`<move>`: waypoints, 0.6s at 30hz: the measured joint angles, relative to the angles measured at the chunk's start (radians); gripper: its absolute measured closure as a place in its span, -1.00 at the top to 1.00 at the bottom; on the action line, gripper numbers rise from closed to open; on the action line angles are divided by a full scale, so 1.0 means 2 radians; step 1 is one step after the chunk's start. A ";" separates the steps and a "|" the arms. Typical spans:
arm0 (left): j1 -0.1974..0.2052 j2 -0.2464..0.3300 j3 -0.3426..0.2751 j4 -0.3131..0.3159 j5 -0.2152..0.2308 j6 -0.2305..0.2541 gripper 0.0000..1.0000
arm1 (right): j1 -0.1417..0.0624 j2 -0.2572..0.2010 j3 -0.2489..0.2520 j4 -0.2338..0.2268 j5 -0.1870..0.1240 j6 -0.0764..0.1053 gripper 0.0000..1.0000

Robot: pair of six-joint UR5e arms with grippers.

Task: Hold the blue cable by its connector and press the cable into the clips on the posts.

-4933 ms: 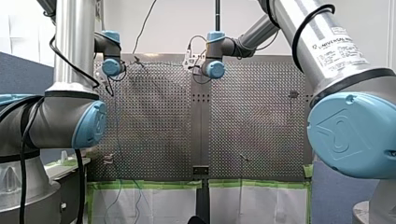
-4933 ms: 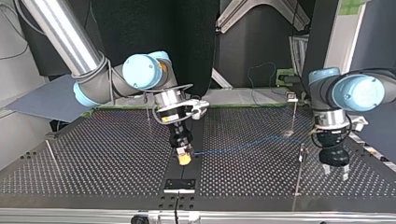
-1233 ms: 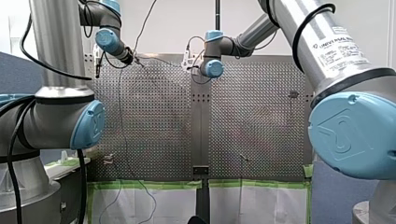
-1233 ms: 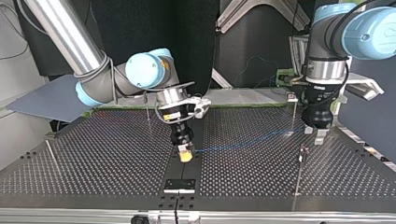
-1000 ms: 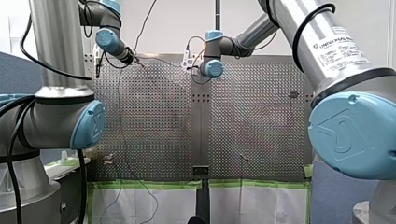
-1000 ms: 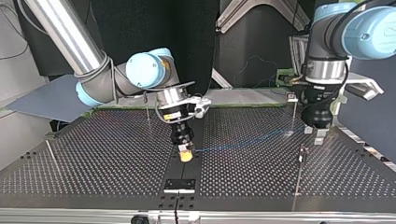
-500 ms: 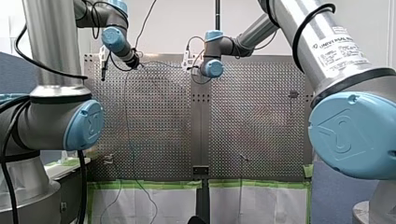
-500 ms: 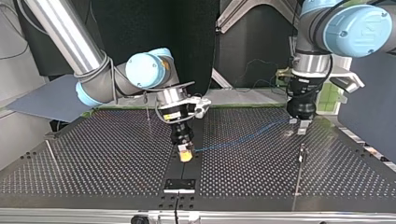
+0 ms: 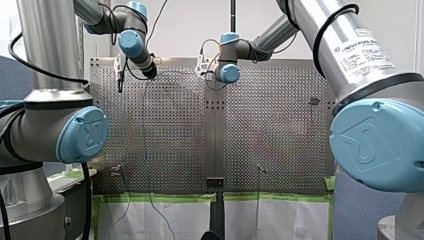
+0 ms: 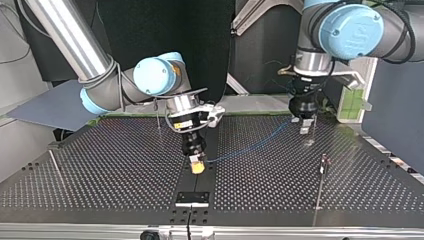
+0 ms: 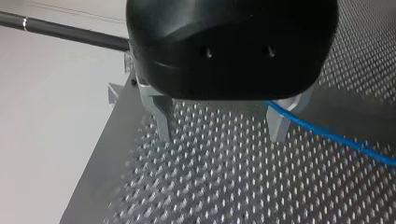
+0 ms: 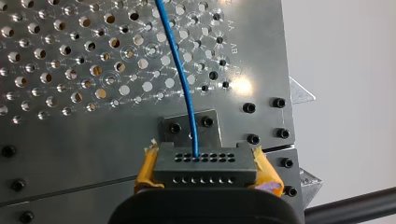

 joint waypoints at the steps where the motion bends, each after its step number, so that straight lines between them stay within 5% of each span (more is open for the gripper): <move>1: -0.005 0.000 0.000 0.000 0.002 -0.006 0.96 | 0.000 0.000 0.000 0.000 0.000 0.000 -1.00; 10: -0.046 0.000 0.000 0.008 0.037 -0.045 0.96 | 0.002 0.000 0.000 0.001 0.000 -0.001 -1.00; 18: -0.081 0.007 0.000 0.010 0.067 -0.057 0.96 | 0.003 0.000 0.000 0.001 0.000 -0.003 -1.00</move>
